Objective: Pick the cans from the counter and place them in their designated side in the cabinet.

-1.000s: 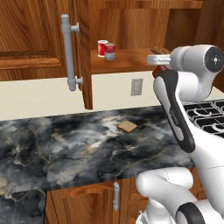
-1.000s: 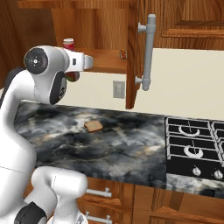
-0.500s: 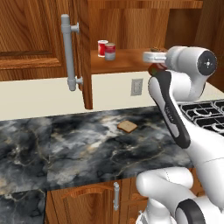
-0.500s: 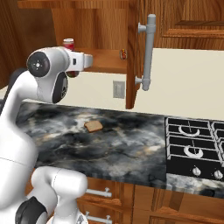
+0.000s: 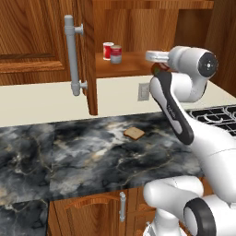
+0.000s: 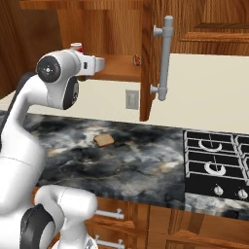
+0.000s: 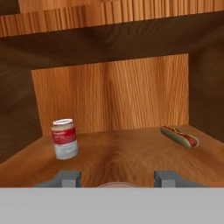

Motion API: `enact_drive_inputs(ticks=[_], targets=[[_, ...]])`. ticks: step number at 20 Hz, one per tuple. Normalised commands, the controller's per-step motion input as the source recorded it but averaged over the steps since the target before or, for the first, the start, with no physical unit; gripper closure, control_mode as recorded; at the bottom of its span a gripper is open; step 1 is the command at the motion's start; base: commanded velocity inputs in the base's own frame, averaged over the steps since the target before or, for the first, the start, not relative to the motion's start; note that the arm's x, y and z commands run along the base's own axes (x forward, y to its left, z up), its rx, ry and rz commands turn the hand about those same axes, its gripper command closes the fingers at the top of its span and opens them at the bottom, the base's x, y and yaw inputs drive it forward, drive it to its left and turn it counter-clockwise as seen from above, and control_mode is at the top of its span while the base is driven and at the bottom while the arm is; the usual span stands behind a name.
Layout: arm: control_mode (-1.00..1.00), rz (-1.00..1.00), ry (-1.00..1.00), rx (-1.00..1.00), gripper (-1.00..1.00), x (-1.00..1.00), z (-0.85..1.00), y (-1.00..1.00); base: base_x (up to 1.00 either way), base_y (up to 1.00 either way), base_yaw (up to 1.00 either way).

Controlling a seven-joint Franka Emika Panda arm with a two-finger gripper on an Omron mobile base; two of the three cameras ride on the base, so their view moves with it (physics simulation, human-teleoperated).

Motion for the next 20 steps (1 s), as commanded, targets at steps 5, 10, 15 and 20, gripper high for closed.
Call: enact_drive_inputs(ticks=[5,10,15,20], targets=[[-1.00,0.00,0.00,0.01,1.00,0.36,0.04,0.03,0.00,0.00,0.00],[-1.00,0.00,0.00,0.02,1.00,0.32,0.03,0.09,0.00,0.00,0.00],[-1.00,0.00,0.00,0.01,1.00,0.31,0.02,0.09,0.00,0.00,0.00],[-1.00,0.00,0.00,0.01,1.00,0.31,0.00,0.08,0.00,0.00,0.00]])
